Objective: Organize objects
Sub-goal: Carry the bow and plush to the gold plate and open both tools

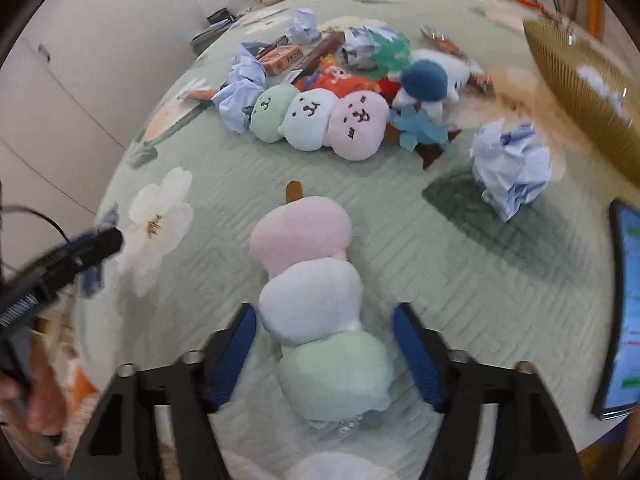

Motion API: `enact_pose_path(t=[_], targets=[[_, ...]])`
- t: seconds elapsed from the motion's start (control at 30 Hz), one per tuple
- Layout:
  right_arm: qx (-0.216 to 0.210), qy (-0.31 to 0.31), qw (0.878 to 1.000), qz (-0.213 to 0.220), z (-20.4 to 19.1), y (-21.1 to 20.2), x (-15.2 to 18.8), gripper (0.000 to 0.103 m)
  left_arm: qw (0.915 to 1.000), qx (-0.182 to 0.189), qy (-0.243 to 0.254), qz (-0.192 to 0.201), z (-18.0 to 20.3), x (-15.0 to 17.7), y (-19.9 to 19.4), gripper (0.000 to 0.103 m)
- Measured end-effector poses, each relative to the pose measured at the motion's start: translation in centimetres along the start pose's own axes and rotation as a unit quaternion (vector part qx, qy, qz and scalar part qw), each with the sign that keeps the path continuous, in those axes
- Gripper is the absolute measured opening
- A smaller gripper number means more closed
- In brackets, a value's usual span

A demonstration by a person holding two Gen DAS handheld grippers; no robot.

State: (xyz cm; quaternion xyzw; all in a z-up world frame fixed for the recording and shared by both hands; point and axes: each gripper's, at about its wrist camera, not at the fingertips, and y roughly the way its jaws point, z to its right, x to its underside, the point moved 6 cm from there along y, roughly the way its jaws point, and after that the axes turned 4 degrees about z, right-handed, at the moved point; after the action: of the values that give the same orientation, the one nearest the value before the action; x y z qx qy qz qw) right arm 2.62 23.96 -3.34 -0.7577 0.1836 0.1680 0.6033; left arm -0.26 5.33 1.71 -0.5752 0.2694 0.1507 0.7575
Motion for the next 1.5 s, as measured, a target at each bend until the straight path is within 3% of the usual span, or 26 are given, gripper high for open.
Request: enact_pose_path(t=[0.17, 0.33, 0.5, 0.63, 0.77, 0.83, 0.9, 0.93, 1.13, 1.37, 1.5], targets=[[-0.015, 0.012, 1.000, 0.016, 0.2, -1.3, 0.1, 0.047, 0.9996, 0.004, 0.021, 0.017, 2.4, -1.6, -1.1, 0.050], [-0.012, 0.047, 0.996, 0.074, 3.3, -6.1, -2.3, 0.047, 0.9941, 0.043, 0.072, 0.068, 9.1, -6.7, -2.8, 0.050], [0.050, 0.094, 0.982, 0.156, 10.8, -13.3, -6.6, 0.047, 0.9820, 0.132, 0.104, 0.086, 18.2, -11.5, -2.2, 0.050], [0.089, 0.161, 0.961, 0.205, 19.0, -18.2, -9.1, 0.047, 0.9720, 0.171, 0.128, 0.096, 24.9, -14.8, -0.5, 0.050], [0.131, 0.194, 0.946, 0.224, 24.6, -20.7, -11.1, 0.048, 0.9661, 0.204, 0.135, 0.083, 30.5, -16.9, 2.9, 0.051], [0.142, 0.201, 0.943, 0.224, 26.4, -20.7, -12.0, 0.048, 0.9651, 0.208, 0.139, 0.076, 32.6, -17.2, 4.5, 0.057], [0.144, 0.209, 0.942, 0.219, 28.0, -19.9, -12.9, 0.050, 0.9658, 0.209, 0.140, 0.063, 34.0, -17.4, 6.2, 0.070], [0.139, 0.213, 0.943, 0.214, 28.7, -19.4, -13.3, 0.050, 0.9656, 0.214, 0.137, 0.057, 34.6, -17.5, 7.1, 0.070], [0.128, 0.227, 0.950, 0.173, 31.4, -16.1, -12.9, 0.051, 0.9695, 0.211, 0.122, 0.022, 34.4, -16.2, 9.9, 0.070], [0.133, 0.204, 0.953, 0.179, 29.6, -16.9, -11.4, 0.051, 0.9730, 0.195, 0.115, 0.046, 29.4, -16.0, 6.3, 0.070], [0.137, 0.188, 0.955, 0.182, 27.7, -18.3, -11.8, 0.051, 0.9775, 0.174, 0.095, 0.074, 24.5, -16.6, 2.9, 0.070]])
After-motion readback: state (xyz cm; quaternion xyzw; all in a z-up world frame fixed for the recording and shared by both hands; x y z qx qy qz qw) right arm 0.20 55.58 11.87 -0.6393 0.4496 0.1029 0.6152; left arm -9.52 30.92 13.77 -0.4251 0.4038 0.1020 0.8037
